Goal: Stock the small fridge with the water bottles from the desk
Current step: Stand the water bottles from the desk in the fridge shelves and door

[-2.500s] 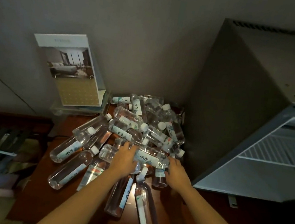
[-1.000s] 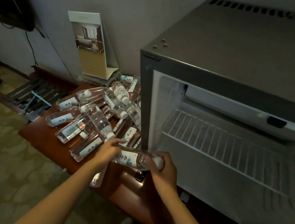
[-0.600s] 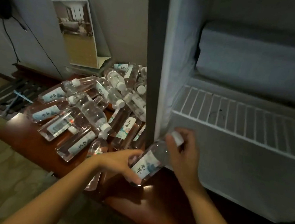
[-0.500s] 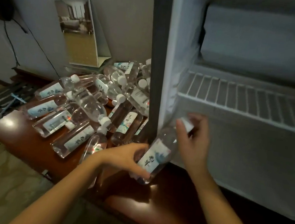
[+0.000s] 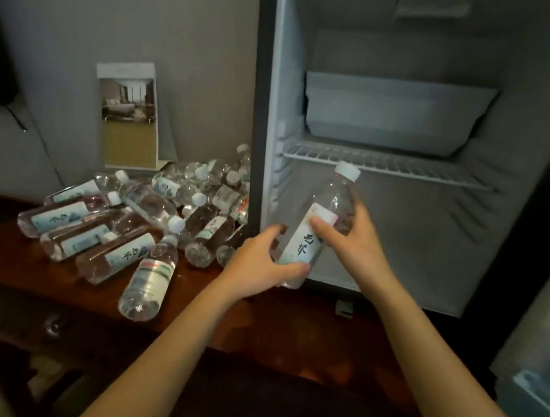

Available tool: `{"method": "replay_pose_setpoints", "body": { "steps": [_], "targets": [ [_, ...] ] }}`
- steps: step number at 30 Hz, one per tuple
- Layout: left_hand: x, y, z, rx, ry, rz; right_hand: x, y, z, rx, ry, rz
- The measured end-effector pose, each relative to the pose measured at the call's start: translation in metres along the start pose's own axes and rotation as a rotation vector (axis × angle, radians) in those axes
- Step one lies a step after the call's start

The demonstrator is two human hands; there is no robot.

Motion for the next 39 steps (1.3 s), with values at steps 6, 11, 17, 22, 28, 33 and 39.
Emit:
{"method": "replay_pose_setpoints", "body": {
  "steps": [6, 11, 17, 22, 28, 33, 39],
  "targets": [
    [-0.05, -0.018, 0.004, -0.045, -0.004, -0.149, 0.03, -0.008, 0.02, 0.028, -0.044, 0.095],
    [-0.092, -0.044, 0.012, -0.093, 0.036, -0.238, 0.065, -0.04, 0.039, 0.018, 0.008, 0.205],
    [-0.129, -0.096, 0.013, -0.174, -0.07, -0.281, 0.086, -0.096, 0.059, -0.142, 0.026, 0.192],
    [-0.122, -0.143, 0.004, -0.122, -0.136, -0.208, 0.075, -0.133, 0.061, -0.152, 0.076, 0.129],
    [-0.105, -0.177, 0.003, -0.17, -0.087, -0.269, 0.062, -0.168, 0.051, -0.12, 0.126, 0.185],
    [-0.093, -0.197, 0.003, -0.212, -0.043, -0.214, 0.051, -0.194, 0.039, -0.09, 0.15, 0.151],
    [-0.082, -0.213, 0.008, -0.323, -0.059, -0.119, 0.034, -0.211, 0.023, -0.039, 0.219, 0.123]
  ]
}}
Point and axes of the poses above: each hand's wrist, its own y-axis away from the middle knuckle, its own z-axis out of the back of the hand, x = y × z, the point moved 5 cm from there along -y, towards the middle knuckle, and after that the axes turned 15 degrees about y, right-handed, at the moved point
